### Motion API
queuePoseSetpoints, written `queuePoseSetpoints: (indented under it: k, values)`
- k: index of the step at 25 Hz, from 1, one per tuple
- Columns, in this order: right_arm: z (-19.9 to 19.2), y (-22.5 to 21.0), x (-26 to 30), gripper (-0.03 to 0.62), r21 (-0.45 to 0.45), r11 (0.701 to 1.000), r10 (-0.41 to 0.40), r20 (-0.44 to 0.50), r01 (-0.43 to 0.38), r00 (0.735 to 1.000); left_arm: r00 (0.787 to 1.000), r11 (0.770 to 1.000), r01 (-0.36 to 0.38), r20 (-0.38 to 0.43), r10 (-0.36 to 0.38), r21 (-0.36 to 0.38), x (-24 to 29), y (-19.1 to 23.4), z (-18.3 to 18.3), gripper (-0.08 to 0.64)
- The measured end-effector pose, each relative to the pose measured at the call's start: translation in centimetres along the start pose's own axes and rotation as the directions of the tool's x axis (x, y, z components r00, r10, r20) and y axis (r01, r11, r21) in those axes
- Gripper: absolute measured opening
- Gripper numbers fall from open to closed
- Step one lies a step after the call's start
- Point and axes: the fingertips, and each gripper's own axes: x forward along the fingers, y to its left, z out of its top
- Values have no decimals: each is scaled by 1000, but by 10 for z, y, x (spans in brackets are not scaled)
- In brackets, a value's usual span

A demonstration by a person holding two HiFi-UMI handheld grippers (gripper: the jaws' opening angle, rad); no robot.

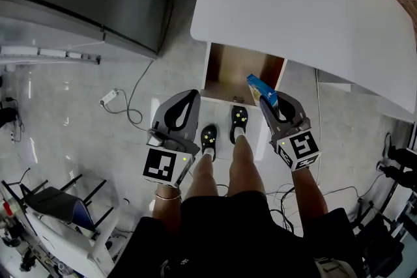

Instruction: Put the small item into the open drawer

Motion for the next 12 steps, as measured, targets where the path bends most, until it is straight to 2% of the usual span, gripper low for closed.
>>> queuePoseSetpoints:
  k: [12]
  values:
    - [-44, -4, 32, 94, -5, 999, 37, -79, -38, 996, 999, 999, -27, -35, 26, -24, 7, 9, -31, -3]
